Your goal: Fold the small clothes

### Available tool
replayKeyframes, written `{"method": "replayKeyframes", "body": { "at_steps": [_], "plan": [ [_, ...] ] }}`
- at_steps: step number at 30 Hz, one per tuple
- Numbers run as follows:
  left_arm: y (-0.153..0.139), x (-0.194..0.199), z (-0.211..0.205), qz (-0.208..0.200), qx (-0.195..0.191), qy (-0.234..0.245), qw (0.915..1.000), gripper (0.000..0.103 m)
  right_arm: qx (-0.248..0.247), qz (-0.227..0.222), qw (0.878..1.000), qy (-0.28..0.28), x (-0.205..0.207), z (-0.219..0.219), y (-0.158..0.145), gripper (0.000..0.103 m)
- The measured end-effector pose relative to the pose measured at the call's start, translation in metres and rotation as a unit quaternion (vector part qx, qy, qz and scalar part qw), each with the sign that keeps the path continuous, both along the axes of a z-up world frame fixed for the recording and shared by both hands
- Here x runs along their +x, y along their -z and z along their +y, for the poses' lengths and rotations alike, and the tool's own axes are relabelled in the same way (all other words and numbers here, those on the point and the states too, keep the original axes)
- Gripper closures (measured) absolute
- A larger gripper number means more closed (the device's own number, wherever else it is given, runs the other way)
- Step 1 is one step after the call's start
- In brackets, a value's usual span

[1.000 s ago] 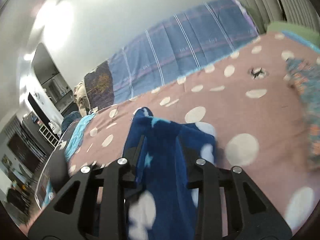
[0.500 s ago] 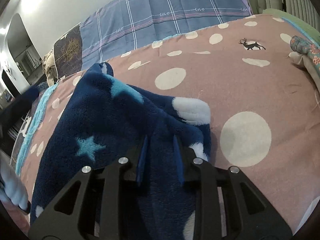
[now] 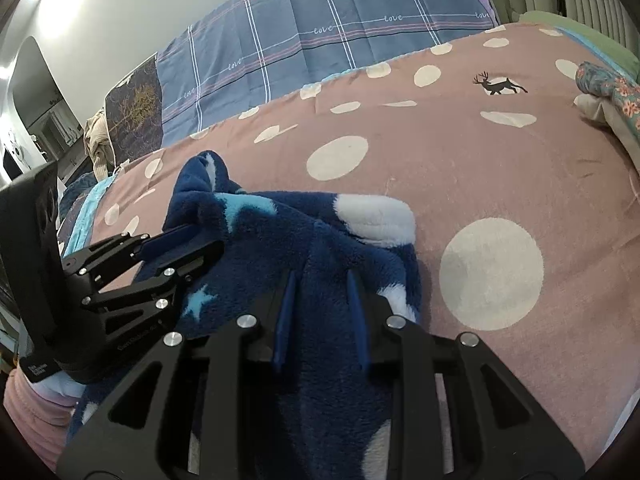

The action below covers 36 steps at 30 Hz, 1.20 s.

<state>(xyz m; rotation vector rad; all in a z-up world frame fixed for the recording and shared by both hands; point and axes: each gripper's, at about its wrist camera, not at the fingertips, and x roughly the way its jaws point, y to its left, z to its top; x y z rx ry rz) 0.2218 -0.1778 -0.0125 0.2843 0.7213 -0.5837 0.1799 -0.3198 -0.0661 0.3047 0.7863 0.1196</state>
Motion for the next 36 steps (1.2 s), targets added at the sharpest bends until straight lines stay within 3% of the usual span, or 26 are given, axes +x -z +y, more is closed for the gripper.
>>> {"method": "replayKeyframes", "body": {
  "at_steps": [4,7,10,12,13,14,15,16,18,21,25,28,31,34,36],
  "plan": [
    [-0.028,0.005,0.014,0.015,-0.049,-0.012,0.9986,0.063,0.004,-0.004,1.0,0.001,-0.002,-0.003,0.0,0.077],
    [-0.055,0.01,0.022,-0.035,-0.046,-0.042,0.9975,0.061,-0.001,-0.003,1.0,0.003,-0.002,-0.001,0.0,0.076],
    [-0.062,0.033,0.025,0.0,-0.057,-0.054,0.9969,0.053,-0.011,-0.002,1.0,0.003,0.0,0.001,-0.001,0.076],
    [-0.044,0.048,0.017,0.041,-0.053,-0.048,0.9965,0.048,-0.016,0.0,1.0,0.003,0.0,0.003,-0.001,0.076],
    [-0.027,0.053,0.011,0.051,-0.027,-0.053,0.9969,0.043,-0.019,0.0,1.0,0.003,0.001,0.004,-0.001,0.076],
    [-0.004,0.058,0.003,0.049,0.015,-0.062,0.9967,0.028,-0.021,0.0,1.0,0.003,0.001,0.004,-0.001,0.076],
    [0.024,0.058,-0.001,0.028,0.03,-0.065,0.997,0.025,-0.021,0.002,1.0,0.004,0.001,0.004,-0.001,0.076],
    [0.028,0.059,0.003,0.034,0.003,-0.069,0.9971,0.025,-0.021,0.005,1.0,0.007,0.002,0.004,0.0,0.076],
    [0.036,0.072,0.023,0.09,-0.072,-0.084,0.9898,0.023,-0.029,0.011,0.999,0.011,0.006,0.006,0.001,0.076],
    [0.033,0.07,0.023,0.075,-0.053,-0.084,0.9923,0.016,-0.038,0.014,0.999,0.007,0.008,0.009,0.0,0.076],
    [-0.002,0.042,0.014,0.005,-0.007,-0.071,0.9975,0.026,-0.056,0.009,0.998,0.002,0.005,0.011,-0.002,0.076],
    [-0.045,0.006,0.026,-0.044,-0.04,-0.049,0.997,0.027,-0.059,-0.003,0.998,0.001,-0.004,0.008,-0.009,0.076],
    [-0.079,-0.038,0.041,-0.07,-0.086,-0.007,0.9938,0.025,-0.019,-0.051,0.998,0.032,-0.05,0.0,-0.041,0.073],
    [-0.077,-0.074,0.039,-0.062,-0.058,0.036,0.9958,0.025,0.016,-0.109,0.994,0.004,-0.103,0.004,-0.07,0.073],
    [-0.05,-0.085,0.031,-0.038,-0.011,0.052,0.9978,0.025,0.008,-0.139,0.99,-0.017,-0.146,0.016,-0.079,0.068]
  ]
}}
